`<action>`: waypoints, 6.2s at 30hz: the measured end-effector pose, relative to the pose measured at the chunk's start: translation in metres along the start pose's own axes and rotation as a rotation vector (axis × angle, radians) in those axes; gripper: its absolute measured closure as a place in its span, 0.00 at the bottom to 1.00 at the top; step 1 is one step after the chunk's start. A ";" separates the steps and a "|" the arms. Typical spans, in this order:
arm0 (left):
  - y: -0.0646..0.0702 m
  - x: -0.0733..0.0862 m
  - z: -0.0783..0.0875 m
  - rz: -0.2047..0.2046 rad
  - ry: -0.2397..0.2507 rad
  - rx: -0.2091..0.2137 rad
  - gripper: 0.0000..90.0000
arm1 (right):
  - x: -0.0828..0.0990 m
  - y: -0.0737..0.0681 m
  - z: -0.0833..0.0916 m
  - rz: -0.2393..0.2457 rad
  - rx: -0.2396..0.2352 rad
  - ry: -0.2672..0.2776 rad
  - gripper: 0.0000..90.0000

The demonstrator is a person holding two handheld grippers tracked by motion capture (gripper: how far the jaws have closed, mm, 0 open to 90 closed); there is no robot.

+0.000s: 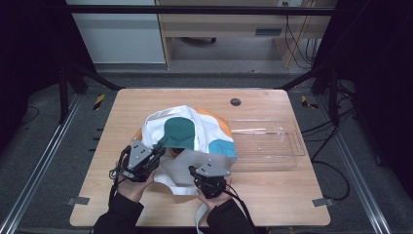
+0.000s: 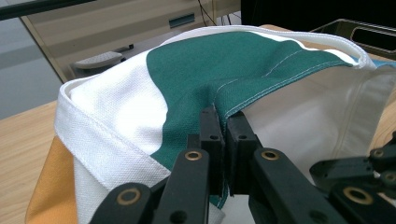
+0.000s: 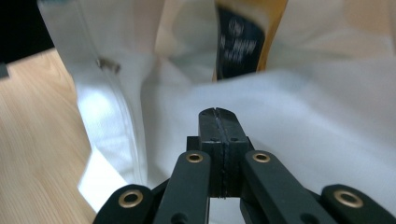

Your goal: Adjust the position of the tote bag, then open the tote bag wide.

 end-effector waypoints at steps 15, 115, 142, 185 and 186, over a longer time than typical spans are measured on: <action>-0.007 -0.006 0.004 0.031 0.025 0.000 0.96 | 0.034 0.009 -0.012 -0.021 0.014 -0.104 1.00; -0.076 -0.075 -0.064 0.150 0.022 -0.127 0.97 | 0.052 0.010 -0.025 0.029 0.059 -0.217 1.00; -0.092 -0.025 -0.106 0.167 -0.115 -0.138 0.97 | 0.052 0.009 -0.025 0.028 0.057 -0.217 1.00; -0.094 0.011 -0.125 0.126 -0.193 -0.096 0.92 | 0.052 0.009 -0.025 0.028 0.051 -0.217 1.00; -0.093 0.013 -0.127 0.125 -0.196 -0.096 0.92 | 0.052 0.009 -0.025 0.026 0.051 -0.216 1.00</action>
Point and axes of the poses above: each handheld gripper's, and its own axes: z roughly backward along the jaws, x roughly out of its underside, y roughly to its right, the point moved 7 cm from there along -z, roughly forward along the jaws, and after that the axes turned 4 degrees about -z, right-handed, at the moved point
